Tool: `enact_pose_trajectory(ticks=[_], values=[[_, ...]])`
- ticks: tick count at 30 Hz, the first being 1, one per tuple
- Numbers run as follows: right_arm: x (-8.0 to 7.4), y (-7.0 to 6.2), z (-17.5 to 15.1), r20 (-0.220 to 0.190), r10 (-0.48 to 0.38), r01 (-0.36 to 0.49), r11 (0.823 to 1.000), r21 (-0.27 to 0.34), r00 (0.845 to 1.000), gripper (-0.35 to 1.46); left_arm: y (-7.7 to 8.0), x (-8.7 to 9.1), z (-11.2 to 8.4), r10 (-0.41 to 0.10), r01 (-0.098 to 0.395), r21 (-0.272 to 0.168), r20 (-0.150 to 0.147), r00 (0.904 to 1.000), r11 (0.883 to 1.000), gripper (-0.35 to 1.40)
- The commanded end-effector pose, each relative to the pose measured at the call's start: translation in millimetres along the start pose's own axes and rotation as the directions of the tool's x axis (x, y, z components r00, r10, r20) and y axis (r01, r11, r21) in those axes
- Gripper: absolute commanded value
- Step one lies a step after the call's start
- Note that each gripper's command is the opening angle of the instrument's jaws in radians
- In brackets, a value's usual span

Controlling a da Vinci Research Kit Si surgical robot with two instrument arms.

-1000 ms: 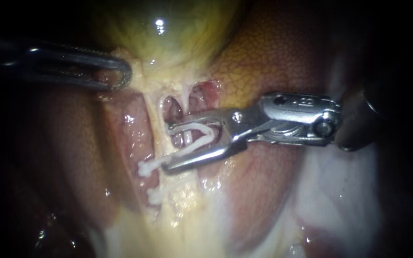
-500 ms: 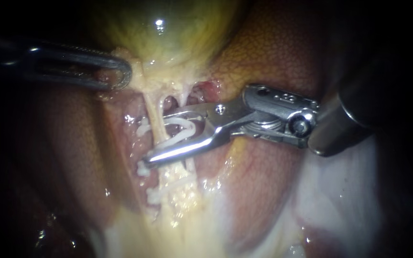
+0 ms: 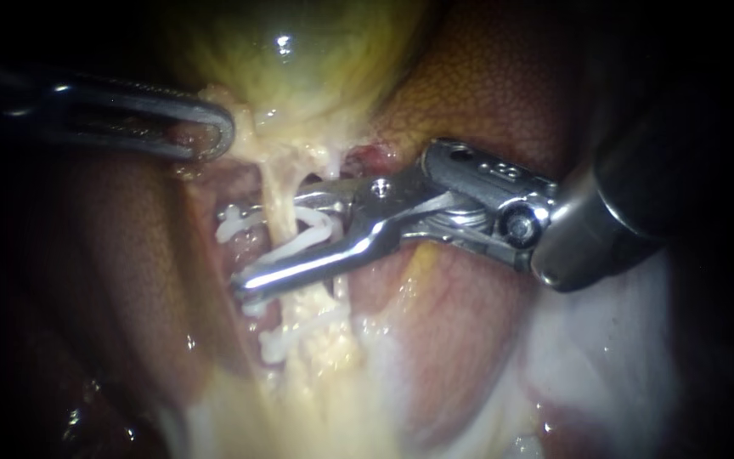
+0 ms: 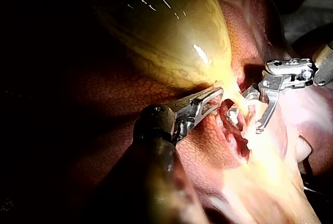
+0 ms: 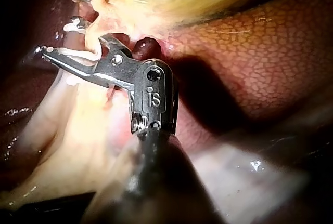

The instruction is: Clipping third clip left tube

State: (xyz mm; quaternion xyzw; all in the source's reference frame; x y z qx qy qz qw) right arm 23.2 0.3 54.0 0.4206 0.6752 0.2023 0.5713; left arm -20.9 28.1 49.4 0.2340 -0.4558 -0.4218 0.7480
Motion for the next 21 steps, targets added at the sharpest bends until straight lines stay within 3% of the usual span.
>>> enact_pose_trajectory(ticks=[1, 5, 21], values=[[0.2, 0.0, 0.0, -0.001, 0.001, -0.001, 1.0, 0.001, 1.0, 0.42, 0.0, 0.0, 0.0, 0.0, 0.0, 0.0, 0.0, 1.0, 1.0, -0.35], [0.8, -0.1, -0.1, -0.002, 0.004, -0.004, 1.0, 0.004, 1.0, 0.37, 0.0, 0.0, 0.0, 0.001, -0.001, 0.0, 0.0, 1.0, 1.0, -0.35], [1.4, 0.2, -0.5, -0.015, 0.03, -0.031, 0.999, -0.025, 0.999, -0.13, 0.1, 0.0, 0.0, 0.001, -0.001, 0.0, 0.0, 1.0, 1.0, -0.35]])
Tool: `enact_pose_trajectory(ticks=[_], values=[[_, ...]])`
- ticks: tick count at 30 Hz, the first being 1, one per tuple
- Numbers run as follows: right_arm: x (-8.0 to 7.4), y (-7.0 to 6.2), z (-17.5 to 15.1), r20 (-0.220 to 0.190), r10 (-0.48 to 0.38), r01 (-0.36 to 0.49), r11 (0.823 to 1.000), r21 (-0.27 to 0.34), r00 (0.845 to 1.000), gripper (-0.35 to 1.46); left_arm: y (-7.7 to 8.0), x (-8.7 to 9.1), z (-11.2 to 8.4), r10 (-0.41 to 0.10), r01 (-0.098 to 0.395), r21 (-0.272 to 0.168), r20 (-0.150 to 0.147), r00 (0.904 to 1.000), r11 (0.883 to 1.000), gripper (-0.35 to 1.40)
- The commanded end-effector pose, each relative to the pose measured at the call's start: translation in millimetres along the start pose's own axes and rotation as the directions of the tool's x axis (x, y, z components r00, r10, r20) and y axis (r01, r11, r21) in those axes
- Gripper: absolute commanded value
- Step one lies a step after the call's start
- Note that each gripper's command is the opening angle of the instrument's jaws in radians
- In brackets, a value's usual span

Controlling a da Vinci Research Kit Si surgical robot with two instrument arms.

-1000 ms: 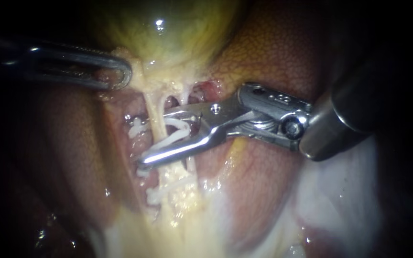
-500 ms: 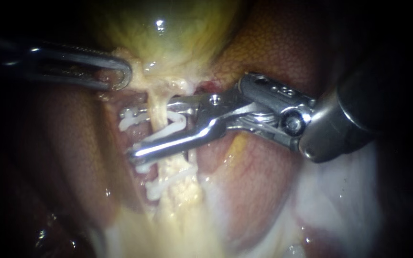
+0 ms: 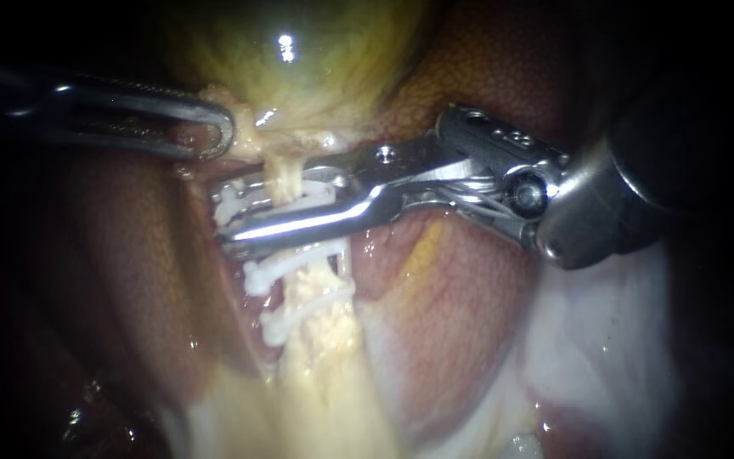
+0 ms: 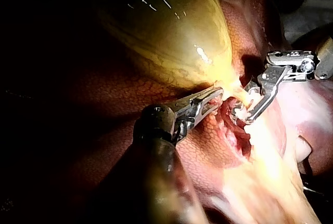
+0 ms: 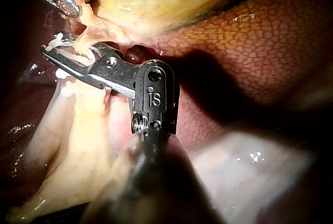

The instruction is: Clipping third clip left tube

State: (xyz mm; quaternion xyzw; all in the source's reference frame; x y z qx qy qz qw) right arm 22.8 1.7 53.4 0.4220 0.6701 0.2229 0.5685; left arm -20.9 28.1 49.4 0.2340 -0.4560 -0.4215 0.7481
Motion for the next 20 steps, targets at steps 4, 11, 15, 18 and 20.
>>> enact_pose_trajectory(ticks=[4, 11, 15, 18, 20], values=[[-0.1, 0.3, -0.2, 0.001, 0.017, -0.017, 1.0, 0.0, 1.0, -0.35, 0.0, 0.0, 0.0, 0.0, 0.0, 0.0, 0.0, 1.0, 1.0, -0.35], [-0.3, 0.4, -0.3, 0.001, 0.039, -0.039, 0.999, 0.0, 0.999, -0.35, 0.0, 0.0, 0.0, 0.0, 0.0, 0.0, 0.0, 1.0, 1.0, -0.35], [-0.3, 0.4, -0.3, 0.001, 0.039, -0.039, 0.999, 0.0, 0.999, -0.35, 0.0, 0.0, 0.0, 0.0, 0.0, -0.003, 0.001, 1.0, 1.0, -0.35], [-0.4, 0.4, -0.3, 0.001, 0.039, -0.039, 0.999, 0.0, 0.999, -0.35, 0.0, 0.0, 0.0, 0.0, 0.0, -0.003, 0.001, 1.0, 1.0, -0.35], [-0.4, 0.4, -0.3, 0.001, 0.039, -0.039, 0.999, 0.0, 0.999, -0.35, 0.0, 0.0, 0.0, 0.0, 0.0, -0.003, 0.001, 1.0, 1.0, -0.35]])
